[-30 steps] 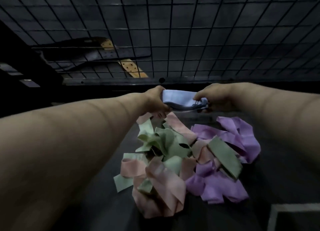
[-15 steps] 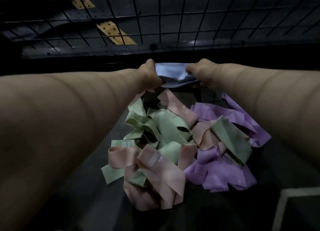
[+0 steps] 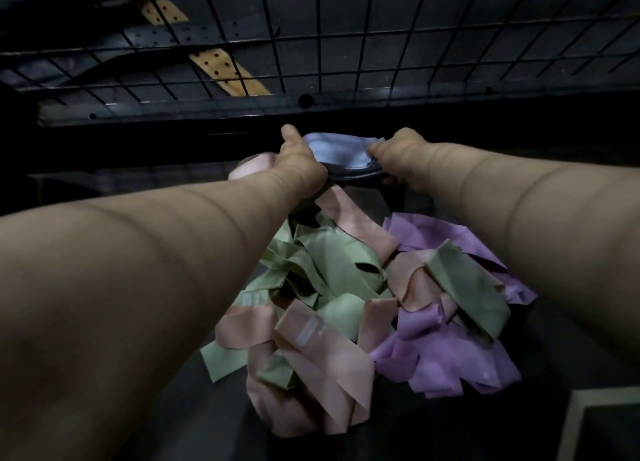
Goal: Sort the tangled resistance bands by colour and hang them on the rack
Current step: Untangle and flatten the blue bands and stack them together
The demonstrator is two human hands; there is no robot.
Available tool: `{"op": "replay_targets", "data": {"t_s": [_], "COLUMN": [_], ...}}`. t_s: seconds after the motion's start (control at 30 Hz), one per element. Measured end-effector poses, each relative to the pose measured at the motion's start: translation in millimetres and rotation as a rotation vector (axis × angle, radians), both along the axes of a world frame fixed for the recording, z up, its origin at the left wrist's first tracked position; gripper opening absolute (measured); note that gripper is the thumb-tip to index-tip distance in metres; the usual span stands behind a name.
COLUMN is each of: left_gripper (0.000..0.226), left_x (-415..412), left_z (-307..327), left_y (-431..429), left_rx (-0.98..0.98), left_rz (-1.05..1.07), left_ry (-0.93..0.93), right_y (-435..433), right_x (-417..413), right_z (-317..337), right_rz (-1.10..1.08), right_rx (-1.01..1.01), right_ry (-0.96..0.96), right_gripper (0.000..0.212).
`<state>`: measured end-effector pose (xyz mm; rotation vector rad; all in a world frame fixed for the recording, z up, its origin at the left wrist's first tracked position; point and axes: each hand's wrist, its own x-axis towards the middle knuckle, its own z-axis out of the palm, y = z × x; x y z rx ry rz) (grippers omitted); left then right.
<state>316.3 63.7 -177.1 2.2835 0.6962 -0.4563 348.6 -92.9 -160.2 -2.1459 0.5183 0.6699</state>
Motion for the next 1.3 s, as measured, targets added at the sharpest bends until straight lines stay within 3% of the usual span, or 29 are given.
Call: {"op": "replay_targets", "data": {"t_s": [0.13, 0.33, 0.53, 0.67, 0.87, 1.03, 1.13, 1.3], "left_gripper": [0.079, 0.070, 0.080, 0.078, 0.063, 0.062, 0.065, 0.079], "left_x": [-5.9, -19.5, -43.9, -40.8, -49.6, -55.7, -53.1, -39.5], "left_z": [-0.2, 0.8, 5.9, 10.5, 18.9, 12.7, 14.8, 18.2], "left_y": [5.6, 8.5, 10.4, 6.0, -1.4, 1.1, 0.2, 5.9], "left_rx": [0.024, -0.019, 0.076, 0.036, 0.094, 0.024, 0.077, 0.157], "left_rz": [-0.075, -0.109, -0.226, -0.199, -0.151, -0.164, -0.221, -0.254], "left_ry": [0.006, 0.026, 0.158, 0.122, 0.048, -0.058, 0.031, 0.181], "right_y": [-4.8, -11.7, -29.7, -27.7, -30.6, -31.2, -24.2, -15.4], "right_x": [-4.1, -14.2, -34.5, -32.2, -26.9, -30.2, -32.5, -21.6], "right_z": [-5.1, 1.6, 10.5, 4.7, 6.8, -2.5, -6.5, -5.8], "right_rz": [0.055, 0.126, 0.192, 0.068, 0.196, 0.276, 0.372, 0.315], "right_rx": [-0.029, 0.011, 0.087, 0.088, -0.008, -0.086, -0.166, -0.268], "right_ry": [-0.033, 0.054, 0.152, 0.069, -0.135, -0.101, -0.059, -0.012], "right_gripper": [0.028, 0.022, 0.020, 0.027, 0.029, 0.044, 0.056, 0.056]}}
